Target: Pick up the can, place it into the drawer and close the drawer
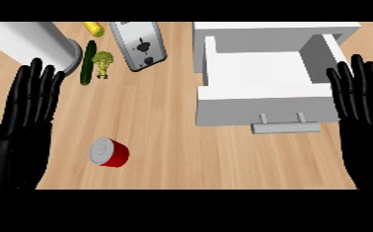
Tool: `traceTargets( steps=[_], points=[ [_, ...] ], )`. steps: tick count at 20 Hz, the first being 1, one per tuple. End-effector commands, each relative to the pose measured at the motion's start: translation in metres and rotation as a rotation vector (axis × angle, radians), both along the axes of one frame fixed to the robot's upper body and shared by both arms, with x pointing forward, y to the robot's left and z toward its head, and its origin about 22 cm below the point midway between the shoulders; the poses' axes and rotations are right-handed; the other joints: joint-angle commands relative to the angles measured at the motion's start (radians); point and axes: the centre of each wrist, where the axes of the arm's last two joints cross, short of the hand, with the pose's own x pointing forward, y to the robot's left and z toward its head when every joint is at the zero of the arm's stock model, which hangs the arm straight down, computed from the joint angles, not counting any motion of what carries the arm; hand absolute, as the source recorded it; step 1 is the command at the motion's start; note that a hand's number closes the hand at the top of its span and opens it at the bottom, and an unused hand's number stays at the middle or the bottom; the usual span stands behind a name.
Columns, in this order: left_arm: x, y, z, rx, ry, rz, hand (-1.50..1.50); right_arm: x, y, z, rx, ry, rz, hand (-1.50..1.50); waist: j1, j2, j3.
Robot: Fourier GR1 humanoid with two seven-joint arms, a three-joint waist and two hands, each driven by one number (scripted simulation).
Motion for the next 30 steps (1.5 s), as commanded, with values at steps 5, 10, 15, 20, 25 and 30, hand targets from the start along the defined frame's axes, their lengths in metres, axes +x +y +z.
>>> traceTargets(
  steps=[5, 10, 15, 20, 25, 30],
  points=[
    [-0.023, -0.017, 0.010, -0.040, -0.073, -0.523, -1.50, -0.002, -0.006, 0.006, -0.029, -0.056, -0.024, -1.50, 0.034, -0.010, 0.009],
    [-0.037, -0.004, -0.015, 0.121, 0.322, -0.489, -1.50, 0.005, -0.028, -0.022, -0.004, 0.280, -0.139, -1.50, 0.040, -0.004, 0.011],
    [-0.055, 0.013, -0.001, 0.133, 0.330, -0.474, -1.50, -0.011, -0.024, -0.025, -0.019, 0.286, -0.144, -1.50, 0.034, -0.005, 0.011],
    [-0.056, 0.043, -0.002, 0.079, 0.339, -0.478, -1.50, -0.021, -0.038, -0.032, -0.006, 0.285, -0.140, -1.50, 0.033, -0.005, 0.011],
    [-0.074, 0.035, 0.013, 0.069, 0.382, -0.441, -1.50, -0.023, -0.041, -0.036, -0.003, 0.289, -0.134, -1.50, 0.034, -0.005, 0.011],
    [-0.058, 0.027, -0.011, 0.075, 0.398, -0.412, -1.50, -0.031, -0.044, -0.053, 0.000, 0.274, -0.146, -1.50, 0.031, -0.005, 0.011]
  ],
)
